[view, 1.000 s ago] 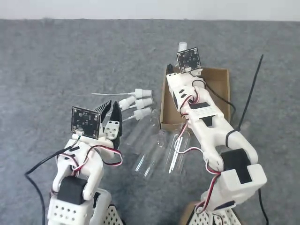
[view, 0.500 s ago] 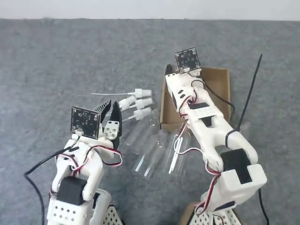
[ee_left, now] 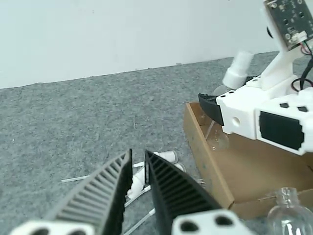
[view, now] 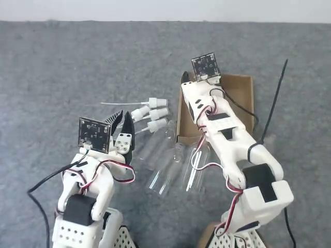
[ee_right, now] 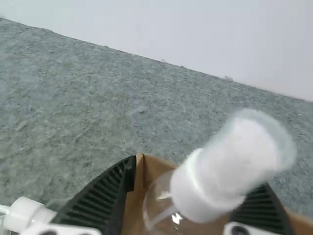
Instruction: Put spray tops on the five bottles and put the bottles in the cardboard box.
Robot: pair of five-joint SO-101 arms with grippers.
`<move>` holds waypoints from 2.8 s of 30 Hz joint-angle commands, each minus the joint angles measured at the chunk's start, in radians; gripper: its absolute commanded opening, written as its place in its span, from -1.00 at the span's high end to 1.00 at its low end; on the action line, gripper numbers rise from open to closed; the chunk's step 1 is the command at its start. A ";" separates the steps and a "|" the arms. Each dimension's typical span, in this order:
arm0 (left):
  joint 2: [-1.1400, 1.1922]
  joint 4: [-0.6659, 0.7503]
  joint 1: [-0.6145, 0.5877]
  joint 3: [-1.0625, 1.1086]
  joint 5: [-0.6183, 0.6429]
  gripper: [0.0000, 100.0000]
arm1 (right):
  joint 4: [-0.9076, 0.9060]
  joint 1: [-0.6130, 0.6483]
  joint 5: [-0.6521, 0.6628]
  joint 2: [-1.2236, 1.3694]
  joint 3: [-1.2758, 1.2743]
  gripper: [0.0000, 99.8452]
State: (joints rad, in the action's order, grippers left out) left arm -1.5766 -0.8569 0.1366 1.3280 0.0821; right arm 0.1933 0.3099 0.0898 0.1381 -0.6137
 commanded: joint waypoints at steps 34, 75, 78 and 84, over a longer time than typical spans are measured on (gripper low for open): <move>-0.017 0.026 -0.003 -0.005 0.008 0.93 | -1.194 -0.004 0.012 -0.809 0.198 0.46; -0.017 0.098 -0.011 0.039 0.002 0.93 | -1.262 -0.509 -0.302 -0.808 -0.358 0.40; -0.017 0.098 -0.011 0.039 0.002 0.93 | -1.216 -0.510 -0.298 -0.808 -0.419 0.40; -0.017 0.098 -0.011 0.039 0.002 0.93 | -1.202 -0.565 -0.295 -0.809 -0.488 0.40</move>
State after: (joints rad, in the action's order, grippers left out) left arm -1.5766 -0.7894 0.1289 1.3740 0.0821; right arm -1.0265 -0.2056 -0.2002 -0.6398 -1.1078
